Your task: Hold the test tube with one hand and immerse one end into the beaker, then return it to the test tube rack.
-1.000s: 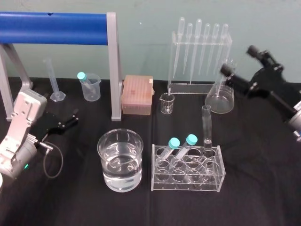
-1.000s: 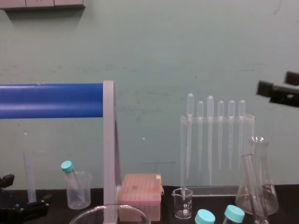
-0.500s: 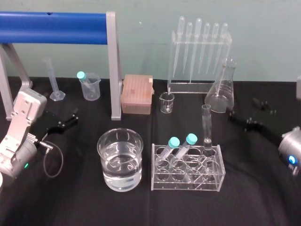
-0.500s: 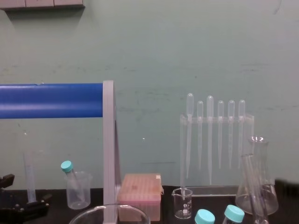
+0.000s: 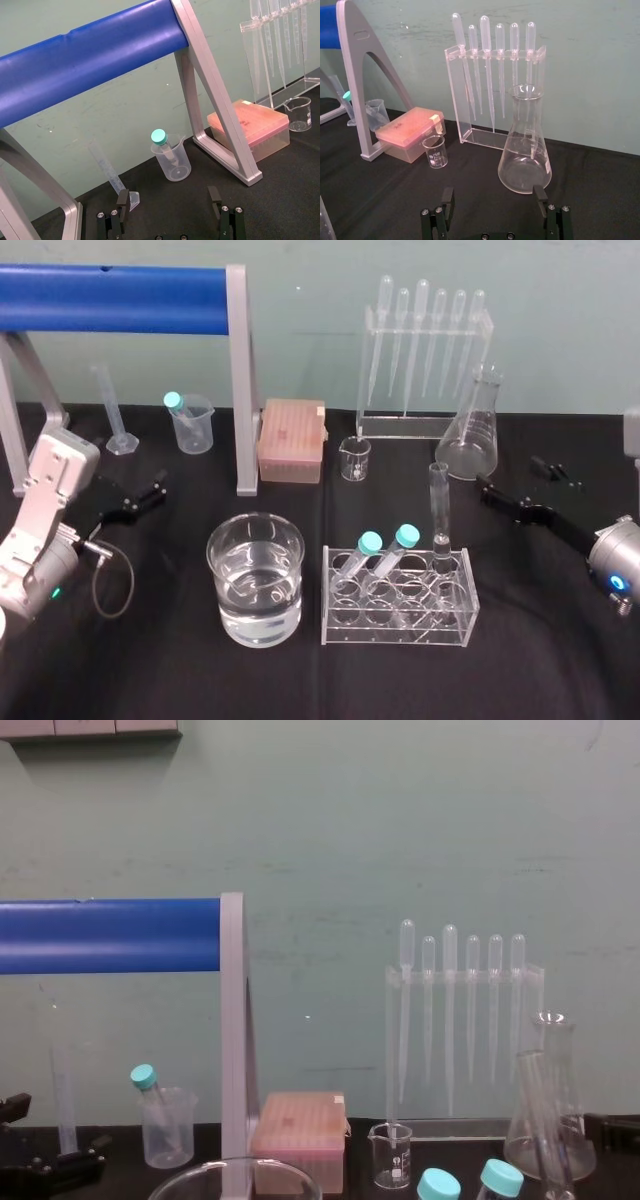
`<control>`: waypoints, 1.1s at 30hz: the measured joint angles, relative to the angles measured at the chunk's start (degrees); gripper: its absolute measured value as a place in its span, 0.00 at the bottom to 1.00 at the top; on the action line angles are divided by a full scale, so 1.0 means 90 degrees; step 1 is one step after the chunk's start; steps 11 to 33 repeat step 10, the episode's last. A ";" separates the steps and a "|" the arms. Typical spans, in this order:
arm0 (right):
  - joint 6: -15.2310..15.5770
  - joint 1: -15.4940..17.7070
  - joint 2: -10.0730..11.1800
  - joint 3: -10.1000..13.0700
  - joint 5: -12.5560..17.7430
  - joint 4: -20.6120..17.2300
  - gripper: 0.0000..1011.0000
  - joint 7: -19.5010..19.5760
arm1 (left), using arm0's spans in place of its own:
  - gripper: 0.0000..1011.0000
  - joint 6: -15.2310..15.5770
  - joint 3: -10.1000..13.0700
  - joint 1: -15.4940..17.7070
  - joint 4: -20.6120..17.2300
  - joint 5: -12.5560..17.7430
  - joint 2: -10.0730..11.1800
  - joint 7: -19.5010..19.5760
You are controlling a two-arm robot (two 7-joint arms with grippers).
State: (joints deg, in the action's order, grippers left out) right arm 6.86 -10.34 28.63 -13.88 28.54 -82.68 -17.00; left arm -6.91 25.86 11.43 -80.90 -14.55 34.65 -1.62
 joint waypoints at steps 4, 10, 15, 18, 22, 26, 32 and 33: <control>-0.0017 0.0000 0.0007 0.0005 0.0002 -0.0016 0.99 0.0001 | 0.99 0.0000 0.0000 0.0000 0.0000 0.0000 0.0000 0.0000; -0.0028 0.0000 0.0012 0.0008 0.0006 -0.0027 0.99 0.0002 | 0.99 0.0000 0.0000 0.0000 0.0000 0.0000 0.0000 0.0000; -0.0028 0.0000 0.0012 0.0008 0.0006 -0.0027 0.99 0.0002 | 0.99 0.0000 0.0000 0.0000 0.0000 0.0000 0.0000 0.0000; -0.0028 0.0000 0.0012 0.0008 0.0006 -0.0027 0.99 0.0002 | 0.99 0.0000 0.0000 0.0000 0.0000 0.0000 0.0000 0.0000; -0.0028 0.0000 0.0012 0.0008 0.0006 -0.0027 0.99 0.0002 | 0.99 0.0000 0.0000 0.0000 0.0000 0.0000 0.0000 0.0000; -0.0028 0.0000 0.0012 0.0008 0.0006 -0.0027 0.99 0.0002 | 0.99 0.0000 0.0000 0.0000 0.0000 0.0000 0.0000 0.0000; -0.0028 0.0000 0.0012 0.0008 0.0006 -0.0027 0.99 0.0002 | 0.99 0.0000 0.0000 0.0000 0.0000 0.0000 0.0000 0.0000; -0.0028 0.0000 0.0012 0.0008 0.0006 -0.0027 0.99 0.0002 | 0.99 0.0000 0.0000 0.0000 0.0000 0.0000 0.0000 0.0000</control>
